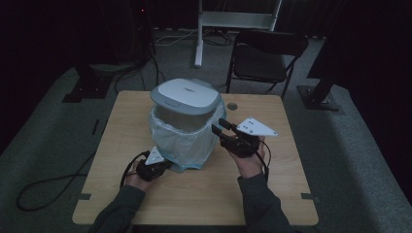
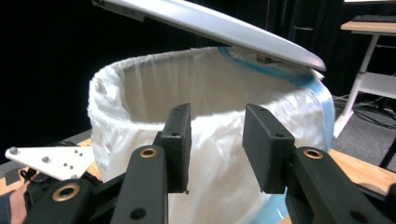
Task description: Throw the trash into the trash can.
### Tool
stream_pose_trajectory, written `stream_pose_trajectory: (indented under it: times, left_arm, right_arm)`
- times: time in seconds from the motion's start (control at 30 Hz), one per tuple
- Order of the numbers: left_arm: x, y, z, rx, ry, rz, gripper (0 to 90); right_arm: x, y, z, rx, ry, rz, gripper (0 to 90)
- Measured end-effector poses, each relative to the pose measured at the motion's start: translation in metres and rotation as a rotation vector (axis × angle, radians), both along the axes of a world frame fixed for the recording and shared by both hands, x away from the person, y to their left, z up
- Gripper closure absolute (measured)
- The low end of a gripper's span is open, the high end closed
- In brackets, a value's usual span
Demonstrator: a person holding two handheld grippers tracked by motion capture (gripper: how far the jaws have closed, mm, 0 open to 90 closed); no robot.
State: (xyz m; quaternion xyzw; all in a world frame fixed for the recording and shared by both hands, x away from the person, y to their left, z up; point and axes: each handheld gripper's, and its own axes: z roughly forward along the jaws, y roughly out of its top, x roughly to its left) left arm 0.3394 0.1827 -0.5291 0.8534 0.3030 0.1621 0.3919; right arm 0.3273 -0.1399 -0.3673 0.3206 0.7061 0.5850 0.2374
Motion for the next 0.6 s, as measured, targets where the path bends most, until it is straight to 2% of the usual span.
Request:
stream_pose_trajectory:
  times: [0.3, 0.6]
  left_arm:
    - [0.000, 0.000, 0.000, -0.001, 0.000, 0.002, 90.0]
    - [0.000, 0.000, 0.000, 0.004, -0.002, 0.002, 90.0]
  right_arm:
    - [-0.002, -0.013, -0.016, -0.026, 0.036, -0.026, 59.8]
    - [-0.003, -0.017, -0.034, -0.070, 0.072, -0.026, 58.7]
